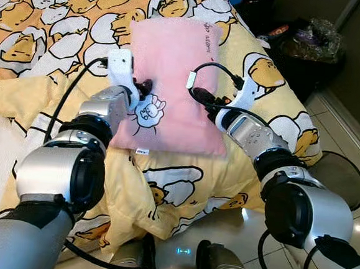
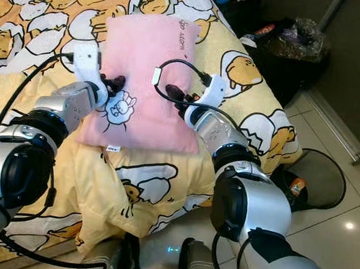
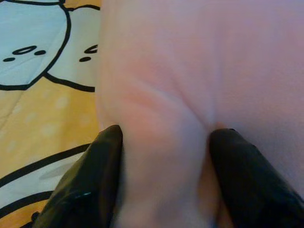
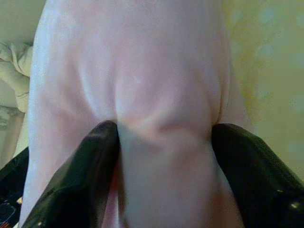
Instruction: Clean up the room
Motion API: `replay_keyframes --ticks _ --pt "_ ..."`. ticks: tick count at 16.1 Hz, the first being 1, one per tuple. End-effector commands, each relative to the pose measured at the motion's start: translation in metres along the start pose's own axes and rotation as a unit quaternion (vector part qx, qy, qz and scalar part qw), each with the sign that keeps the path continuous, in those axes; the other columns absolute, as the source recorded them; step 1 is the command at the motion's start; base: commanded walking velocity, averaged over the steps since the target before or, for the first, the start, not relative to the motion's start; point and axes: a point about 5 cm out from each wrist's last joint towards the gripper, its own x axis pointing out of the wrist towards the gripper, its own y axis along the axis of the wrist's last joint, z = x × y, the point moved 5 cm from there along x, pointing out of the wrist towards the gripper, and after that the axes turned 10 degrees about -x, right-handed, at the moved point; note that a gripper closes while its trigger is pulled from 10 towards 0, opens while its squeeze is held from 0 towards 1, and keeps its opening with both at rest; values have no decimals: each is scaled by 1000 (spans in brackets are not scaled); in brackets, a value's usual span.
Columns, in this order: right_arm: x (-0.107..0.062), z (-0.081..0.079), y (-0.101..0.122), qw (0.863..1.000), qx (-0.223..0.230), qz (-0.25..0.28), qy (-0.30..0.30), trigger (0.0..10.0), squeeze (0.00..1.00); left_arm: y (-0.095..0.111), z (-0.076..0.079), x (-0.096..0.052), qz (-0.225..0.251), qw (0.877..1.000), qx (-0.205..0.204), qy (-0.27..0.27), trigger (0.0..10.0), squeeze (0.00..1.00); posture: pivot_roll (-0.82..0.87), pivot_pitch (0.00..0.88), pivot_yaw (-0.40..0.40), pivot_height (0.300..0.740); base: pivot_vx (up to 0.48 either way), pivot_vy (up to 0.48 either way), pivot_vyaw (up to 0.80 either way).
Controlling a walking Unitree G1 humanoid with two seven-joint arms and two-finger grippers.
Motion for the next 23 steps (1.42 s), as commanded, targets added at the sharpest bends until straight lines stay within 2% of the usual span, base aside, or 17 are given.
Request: replay_keyframes --ticks 1,6,11,23 --pt "1 0 -12 1000 -3 -21 -6 0 0 -15 1 0 -28 1000 11 -5 0 0 -214 274 69 740 0 0 0" --pt "2 -3 -10 1000 -6 -17 -4 0 0 -16 6 1 -31 999 21 -15 0 0 -199 265 66 740 0 0 0" --pt "1 3 -10 1000 -10 -16 -15 0 0 -17 7 1 -30 999 23 -16 0 0 -199 257 61 740 0 0 0" --pt "1 4 -6 999 -27 -10 -23 0 0 -14 16 1 -24 998 38 -37 0 0 -193 237 46 740 0 0 0"
